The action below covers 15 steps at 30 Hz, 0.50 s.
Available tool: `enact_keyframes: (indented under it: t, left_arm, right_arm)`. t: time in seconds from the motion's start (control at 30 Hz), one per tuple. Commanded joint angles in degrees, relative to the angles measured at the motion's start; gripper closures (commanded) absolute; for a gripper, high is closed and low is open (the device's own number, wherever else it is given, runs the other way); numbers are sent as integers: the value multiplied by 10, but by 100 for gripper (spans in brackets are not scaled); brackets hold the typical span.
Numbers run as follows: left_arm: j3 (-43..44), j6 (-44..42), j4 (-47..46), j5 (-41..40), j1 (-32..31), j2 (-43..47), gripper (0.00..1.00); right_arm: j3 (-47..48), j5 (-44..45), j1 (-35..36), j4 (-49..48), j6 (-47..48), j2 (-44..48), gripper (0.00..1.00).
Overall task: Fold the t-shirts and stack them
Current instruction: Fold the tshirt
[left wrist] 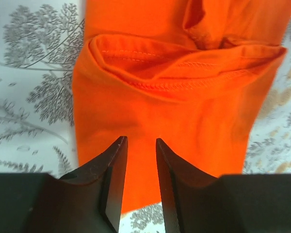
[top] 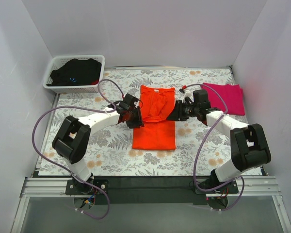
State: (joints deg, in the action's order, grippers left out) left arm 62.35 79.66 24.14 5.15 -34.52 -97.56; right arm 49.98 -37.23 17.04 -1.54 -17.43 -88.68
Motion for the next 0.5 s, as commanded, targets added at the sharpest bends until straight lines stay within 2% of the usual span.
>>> enact_keyframes:
  t: [0.0, 0.13, 0.47]
  left_arm:
    - [23, -20, 4, 11, -13, -30, 71]
    - [58, -22, -3, -19, -20, -74, 73]
    - [128, -2, -5, -63, -20, -123, 75]
  right_arm:
    - [-36, -8, 1, 15, 2, 42, 71]
    - [-78, -29, 2, 15, -6, 90, 70]
    - [-118, -35, 4, 46, -8, 121, 69]
